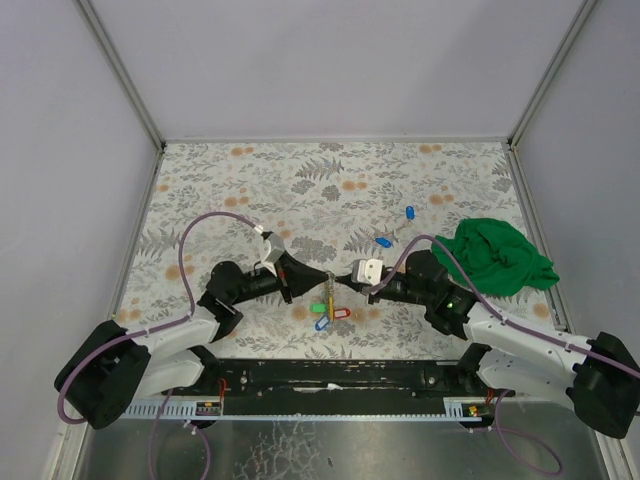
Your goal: Put the keys on the keyring
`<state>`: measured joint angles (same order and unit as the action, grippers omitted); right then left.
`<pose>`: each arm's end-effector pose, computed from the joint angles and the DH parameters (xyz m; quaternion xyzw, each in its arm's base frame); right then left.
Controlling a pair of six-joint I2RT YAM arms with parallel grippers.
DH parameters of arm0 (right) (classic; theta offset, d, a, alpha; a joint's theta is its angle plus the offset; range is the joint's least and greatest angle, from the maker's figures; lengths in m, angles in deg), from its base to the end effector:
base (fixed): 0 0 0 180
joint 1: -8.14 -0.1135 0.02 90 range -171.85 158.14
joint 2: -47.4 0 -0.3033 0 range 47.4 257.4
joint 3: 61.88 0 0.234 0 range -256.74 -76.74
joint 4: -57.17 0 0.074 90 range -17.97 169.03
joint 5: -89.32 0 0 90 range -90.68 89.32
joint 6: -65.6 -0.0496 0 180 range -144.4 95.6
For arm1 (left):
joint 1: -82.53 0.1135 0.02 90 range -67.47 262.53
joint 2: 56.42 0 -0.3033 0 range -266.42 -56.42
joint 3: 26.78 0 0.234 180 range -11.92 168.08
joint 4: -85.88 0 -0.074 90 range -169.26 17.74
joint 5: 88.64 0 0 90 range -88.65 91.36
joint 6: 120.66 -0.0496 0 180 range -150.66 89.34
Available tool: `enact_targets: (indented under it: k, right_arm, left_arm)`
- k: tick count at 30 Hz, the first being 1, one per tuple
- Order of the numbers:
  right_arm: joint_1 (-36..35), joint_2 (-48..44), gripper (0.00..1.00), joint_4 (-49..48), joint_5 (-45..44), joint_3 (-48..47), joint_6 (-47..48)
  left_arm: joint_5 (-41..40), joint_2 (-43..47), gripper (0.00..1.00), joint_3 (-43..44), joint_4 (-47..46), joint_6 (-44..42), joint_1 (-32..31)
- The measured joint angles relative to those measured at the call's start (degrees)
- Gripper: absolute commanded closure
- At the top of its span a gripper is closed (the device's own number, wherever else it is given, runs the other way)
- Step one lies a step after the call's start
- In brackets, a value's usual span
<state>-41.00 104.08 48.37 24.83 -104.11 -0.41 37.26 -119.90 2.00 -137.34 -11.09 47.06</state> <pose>0.1135 0.1639 0.2969 -0.5497 0.4922 0.3023 0.6035 0.1378 -0.1339 0.2686 0.3171 0.5826 -0.5114 0.5463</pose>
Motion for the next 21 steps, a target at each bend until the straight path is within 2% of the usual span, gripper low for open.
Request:
enact_targets:
  k: [8, 19, 21]
  right_arm:
    - [-0.2, -1.1, 1.00, -0.4, 0.2, 0.3, 0.0]
    - [-0.2, 0.1, 1.00, -1.7, 1.1, 0.3, -0.8]
    - [-0.2, 0.0, 1.00, -1.6, 0.9, 0.3, -0.7]
  left_arm:
    - [-1.9, 0.2, 1.00, -1.4, -3.7, 2.5, -0.9]
    - [-11.4, 0.4, 1.00, -5.4, -9.7, 5.7, -4.5]
    - [-12.0, 0.2, 0.94, -5.5, -10.3, 6.1, -4.7]
